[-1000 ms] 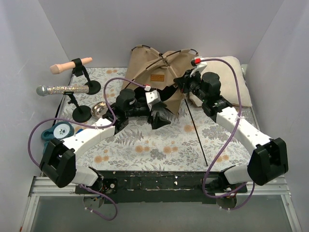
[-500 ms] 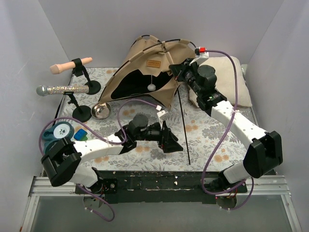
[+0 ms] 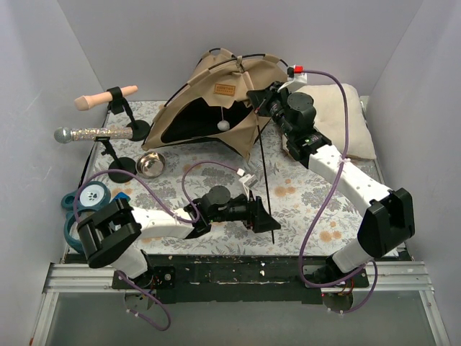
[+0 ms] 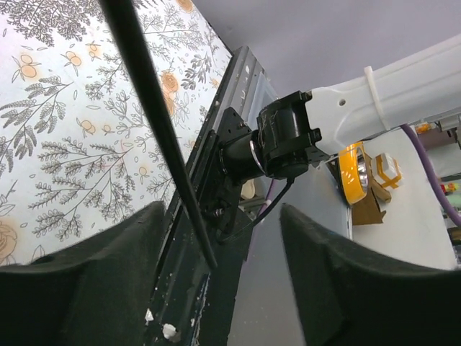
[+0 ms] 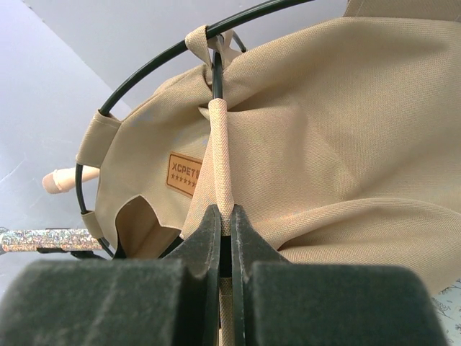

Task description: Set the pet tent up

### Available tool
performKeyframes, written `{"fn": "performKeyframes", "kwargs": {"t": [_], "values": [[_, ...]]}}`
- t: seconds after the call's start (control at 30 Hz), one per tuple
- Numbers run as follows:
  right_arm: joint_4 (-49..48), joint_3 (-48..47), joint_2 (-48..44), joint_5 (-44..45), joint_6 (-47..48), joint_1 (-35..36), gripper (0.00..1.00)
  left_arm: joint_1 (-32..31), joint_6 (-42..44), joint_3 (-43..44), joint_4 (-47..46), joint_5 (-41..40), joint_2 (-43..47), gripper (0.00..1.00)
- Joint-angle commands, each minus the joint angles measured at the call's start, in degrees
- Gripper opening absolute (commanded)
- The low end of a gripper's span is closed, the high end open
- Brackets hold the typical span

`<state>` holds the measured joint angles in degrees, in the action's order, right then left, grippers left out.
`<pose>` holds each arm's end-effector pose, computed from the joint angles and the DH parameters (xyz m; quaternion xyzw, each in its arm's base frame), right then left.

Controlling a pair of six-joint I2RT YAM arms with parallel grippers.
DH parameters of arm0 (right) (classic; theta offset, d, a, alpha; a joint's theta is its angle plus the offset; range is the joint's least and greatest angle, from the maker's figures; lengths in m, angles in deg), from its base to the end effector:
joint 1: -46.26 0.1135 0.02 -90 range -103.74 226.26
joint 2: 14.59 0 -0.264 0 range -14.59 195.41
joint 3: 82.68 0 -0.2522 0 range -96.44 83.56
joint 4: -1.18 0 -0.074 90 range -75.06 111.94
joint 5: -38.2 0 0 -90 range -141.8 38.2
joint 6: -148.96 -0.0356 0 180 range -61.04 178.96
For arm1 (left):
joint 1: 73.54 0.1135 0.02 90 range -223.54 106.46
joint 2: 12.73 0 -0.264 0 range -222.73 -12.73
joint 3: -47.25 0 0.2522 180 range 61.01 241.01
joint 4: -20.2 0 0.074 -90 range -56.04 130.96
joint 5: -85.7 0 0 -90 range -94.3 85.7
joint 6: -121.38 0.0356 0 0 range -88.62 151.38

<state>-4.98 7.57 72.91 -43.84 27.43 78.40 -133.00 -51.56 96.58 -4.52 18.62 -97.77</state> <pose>0.3147 0.1919 0.4031 0.0491 0.6520 0.3598 0.6655 0.1439 -0.2713 0.2089 -0.0301 0.7661 -0.6396 0.0558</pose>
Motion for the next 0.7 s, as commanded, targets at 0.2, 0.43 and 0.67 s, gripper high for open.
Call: {"fn": "performKeyframes", "kwargs": {"t": [0.2, 0.43, 0.67], "values": [[-2.4, -1.5, -2.2, 3.6, -1.6, -0.2, 0.01, -1.2, 4.4, 1.2, -2.8, -3.2, 0.5, 0.01], [2.2, 9.3, -10.0, -3.7, 0.9, -0.1, 0.04, 0.7, 18.9, 8.2, 7.6, -4.6, 5.2, 0.0], [6.1, 15.3, -16.1, -7.4, 3.4, -0.1, 0.28, 4.5, 19.4, 9.4, 12.6, -4.8, 7.1, 0.0]]}}
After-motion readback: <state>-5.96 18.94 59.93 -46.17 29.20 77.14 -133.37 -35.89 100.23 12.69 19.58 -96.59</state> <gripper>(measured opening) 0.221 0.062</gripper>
